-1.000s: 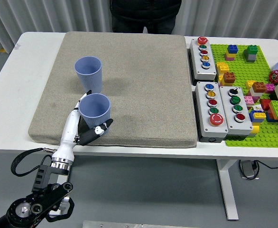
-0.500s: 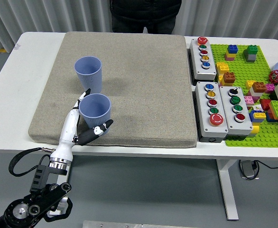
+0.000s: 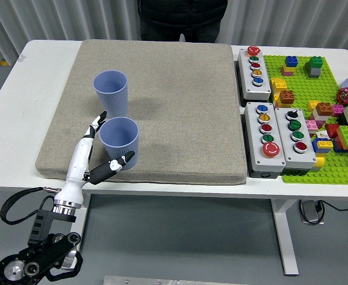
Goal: Pick cup pour cup place
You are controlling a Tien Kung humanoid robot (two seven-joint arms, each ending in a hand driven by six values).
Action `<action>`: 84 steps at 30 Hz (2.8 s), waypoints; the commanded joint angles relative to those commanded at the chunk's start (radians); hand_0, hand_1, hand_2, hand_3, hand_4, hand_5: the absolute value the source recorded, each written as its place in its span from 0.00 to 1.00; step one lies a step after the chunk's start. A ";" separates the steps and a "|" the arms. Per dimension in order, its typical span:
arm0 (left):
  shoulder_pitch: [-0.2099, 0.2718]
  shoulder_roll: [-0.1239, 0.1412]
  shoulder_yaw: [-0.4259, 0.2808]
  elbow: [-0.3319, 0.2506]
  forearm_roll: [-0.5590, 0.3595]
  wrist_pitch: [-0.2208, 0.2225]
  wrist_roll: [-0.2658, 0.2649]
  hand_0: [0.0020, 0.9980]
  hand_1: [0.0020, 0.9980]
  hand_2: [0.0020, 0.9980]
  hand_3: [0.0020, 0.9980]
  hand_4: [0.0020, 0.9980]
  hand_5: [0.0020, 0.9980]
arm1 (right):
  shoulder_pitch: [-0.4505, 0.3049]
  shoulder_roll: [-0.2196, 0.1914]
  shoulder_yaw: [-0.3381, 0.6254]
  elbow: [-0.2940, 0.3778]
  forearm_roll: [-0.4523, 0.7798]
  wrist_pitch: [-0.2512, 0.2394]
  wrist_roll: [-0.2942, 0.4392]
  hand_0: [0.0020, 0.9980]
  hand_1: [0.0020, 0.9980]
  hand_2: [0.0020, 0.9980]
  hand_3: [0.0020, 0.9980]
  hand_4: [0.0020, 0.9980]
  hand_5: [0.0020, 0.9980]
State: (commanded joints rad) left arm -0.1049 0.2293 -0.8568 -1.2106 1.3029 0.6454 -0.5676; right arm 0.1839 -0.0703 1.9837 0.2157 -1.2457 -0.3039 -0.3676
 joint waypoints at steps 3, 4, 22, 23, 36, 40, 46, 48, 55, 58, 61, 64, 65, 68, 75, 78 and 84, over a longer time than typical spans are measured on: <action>0.010 0.023 0.001 -0.034 0.006 0.000 0.005 0.90 0.93 1.00 1.00 1.00 0.62 | 0.000 0.000 0.001 0.000 -0.001 0.001 0.000 0.68 0.61 0.57 0.57 0.00 0.17; 0.011 0.029 0.000 -0.042 0.008 0.000 0.006 0.90 0.93 1.00 1.00 1.00 0.62 | 0.001 0.000 0.002 0.000 -0.002 0.001 0.000 0.68 0.61 0.57 0.57 0.00 0.17; 0.042 0.077 -0.017 -0.129 0.052 0.000 0.025 0.90 0.93 1.00 1.00 1.00 0.62 | -0.006 0.000 0.001 0.001 -0.005 -0.001 -0.001 0.68 0.61 0.57 0.57 0.00 0.17; 0.043 0.078 -0.019 -0.131 0.053 0.000 0.025 0.90 0.93 1.00 1.00 1.00 0.62 | -0.007 0.000 0.002 0.001 -0.005 -0.001 -0.001 0.68 0.61 0.57 0.57 0.00 0.17; 0.032 0.123 -0.167 -0.297 0.115 0.000 0.072 0.90 0.93 1.00 1.00 1.00 0.64 | -0.010 -0.002 -0.009 0.000 0.006 -0.003 0.001 0.68 0.61 0.57 0.57 0.00 0.17; -0.012 0.148 -0.258 -0.357 0.126 0.000 0.097 0.89 0.90 1.00 0.99 1.00 0.66 | -0.010 -0.003 -0.015 -0.001 0.015 -0.005 0.003 0.68 0.61 0.57 0.57 0.00 0.17; -0.094 0.155 -0.372 -0.348 0.067 0.000 0.098 0.85 0.89 1.00 1.00 1.00 0.66 | -0.010 -0.004 -0.020 -0.001 0.022 -0.006 0.005 0.68 0.61 0.57 0.57 0.00 0.17; -0.139 0.156 -0.414 -0.329 0.028 0.000 0.095 0.85 0.89 1.00 1.00 1.00 0.66 | -0.008 -0.005 -0.022 -0.002 0.025 -0.007 0.006 0.68 0.61 0.57 0.57 0.00 0.17; -0.236 0.162 -0.476 -0.264 -0.119 0.000 0.089 0.86 0.88 0.99 0.99 1.00 0.68 | 0.005 -0.010 -0.025 -0.002 0.035 -0.007 0.009 0.68 0.61 0.57 0.57 0.00 0.17; -0.256 0.161 -0.491 -0.239 -0.170 -0.008 0.090 0.84 0.87 0.99 0.99 1.00 0.68 | 0.008 -0.011 -0.029 -0.003 0.042 -0.008 0.012 0.68 0.61 0.57 0.57 0.00 0.17; -0.266 0.159 -0.496 -0.218 -0.202 -0.013 0.090 0.84 0.87 0.99 0.99 1.00 0.68 | 0.009 -0.011 -0.029 -0.002 0.043 -0.008 0.011 0.68 0.61 0.57 0.57 0.00 0.17; -0.258 0.158 -0.496 -0.220 -0.205 -0.016 0.087 0.83 0.86 0.97 0.99 0.99 0.69 | 0.009 -0.010 -0.030 -0.002 0.046 -0.009 0.011 0.68 0.61 0.57 0.57 0.00 0.17; -0.254 0.154 -0.494 -0.221 -0.210 -0.023 0.090 0.83 0.86 0.97 0.99 0.99 0.69 | 0.009 -0.010 -0.031 -0.002 0.049 -0.010 0.011 0.68 0.61 0.57 0.57 0.00 0.17; -0.239 0.132 -0.504 -0.223 -0.242 -0.045 0.090 0.81 0.83 0.94 0.97 0.97 0.77 | 0.011 -0.010 -0.031 -0.002 0.048 -0.010 0.011 0.68 0.61 0.57 0.57 0.00 0.17; -0.194 0.012 -0.544 -0.260 -0.402 0.000 -0.006 0.77 0.80 0.85 0.86 0.82 1.00 | 0.017 -0.008 -0.030 -0.002 0.049 -0.012 0.009 0.68 0.61 0.57 0.57 0.00 0.17; -0.178 -0.049 -0.566 -0.273 -0.477 0.000 -0.032 0.77 0.80 0.85 0.86 0.82 1.00 | 0.014 -0.006 -0.029 -0.001 0.049 -0.012 0.009 0.68 0.61 0.57 0.57 0.00 0.17; -0.171 -0.079 -0.602 -0.304 -0.494 -0.048 -0.003 0.74 0.77 0.80 0.83 0.79 1.00 | 0.018 -0.004 -0.025 -0.001 0.046 -0.011 0.007 0.68 0.61 0.57 0.57 0.00 0.17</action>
State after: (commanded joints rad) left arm -0.2760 0.1501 -1.4589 -1.5149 0.8088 0.5978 -0.5710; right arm 0.2015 -0.0745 1.9586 0.2146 -1.2000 -0.3153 -0.3609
